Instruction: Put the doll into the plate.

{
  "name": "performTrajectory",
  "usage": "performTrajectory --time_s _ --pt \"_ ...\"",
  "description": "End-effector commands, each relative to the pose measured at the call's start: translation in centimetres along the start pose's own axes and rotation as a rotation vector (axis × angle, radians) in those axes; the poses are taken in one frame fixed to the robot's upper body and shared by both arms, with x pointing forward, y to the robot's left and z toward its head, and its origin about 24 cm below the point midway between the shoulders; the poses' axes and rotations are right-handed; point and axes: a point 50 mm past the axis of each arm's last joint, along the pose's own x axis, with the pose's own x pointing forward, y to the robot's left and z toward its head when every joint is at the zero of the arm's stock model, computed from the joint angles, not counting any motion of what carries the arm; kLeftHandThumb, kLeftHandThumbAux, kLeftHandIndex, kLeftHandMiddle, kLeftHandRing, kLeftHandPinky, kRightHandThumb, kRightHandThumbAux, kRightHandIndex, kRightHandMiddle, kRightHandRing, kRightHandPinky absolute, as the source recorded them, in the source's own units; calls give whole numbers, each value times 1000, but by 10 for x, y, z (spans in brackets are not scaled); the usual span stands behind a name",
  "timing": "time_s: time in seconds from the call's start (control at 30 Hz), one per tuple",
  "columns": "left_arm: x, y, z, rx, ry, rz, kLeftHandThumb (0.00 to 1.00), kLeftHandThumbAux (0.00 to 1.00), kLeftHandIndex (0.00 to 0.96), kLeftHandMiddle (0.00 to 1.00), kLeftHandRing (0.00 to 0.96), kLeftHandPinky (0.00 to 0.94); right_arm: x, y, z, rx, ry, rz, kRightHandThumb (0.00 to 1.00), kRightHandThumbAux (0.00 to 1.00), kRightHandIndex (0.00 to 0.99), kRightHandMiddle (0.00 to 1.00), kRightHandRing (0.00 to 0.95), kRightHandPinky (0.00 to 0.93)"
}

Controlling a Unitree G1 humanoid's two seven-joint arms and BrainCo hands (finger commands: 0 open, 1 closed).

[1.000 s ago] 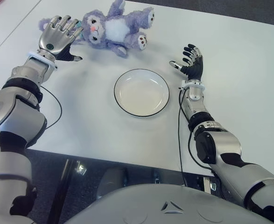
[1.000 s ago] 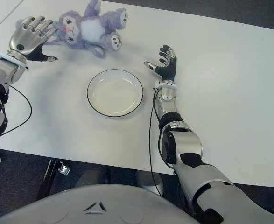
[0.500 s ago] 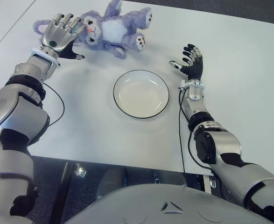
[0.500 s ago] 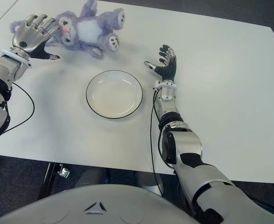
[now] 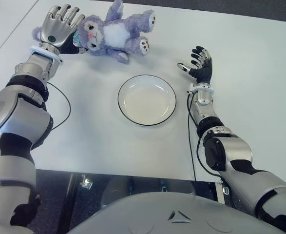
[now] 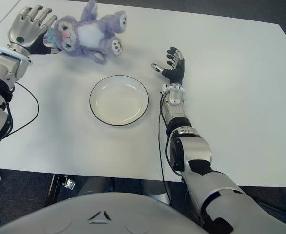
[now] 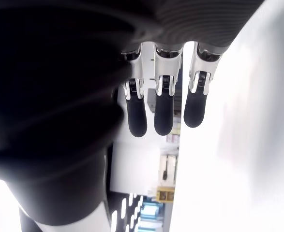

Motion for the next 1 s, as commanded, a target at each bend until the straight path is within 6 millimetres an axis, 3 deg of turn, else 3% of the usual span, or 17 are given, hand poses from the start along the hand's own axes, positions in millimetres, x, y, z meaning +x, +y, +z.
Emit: performTrajectory --time_s 0.03,0.23,1.0 --pt "21 7 36 -155 11 21 127 462 0 0 0 0 -121 -25 -124 -103 592 -7 0 985 209 258 232 250" --pt "25 8 51 -230 -7 37 144 456 0 0 0 2 -121 -25 -124 -119 586 -4 0 973 212 257 233 248" --pt "30 11 64 -312 -26 23 168 469 0 0 0 0 -122 -28 -125 -125 587 -4 0 990 208 257 228 247"
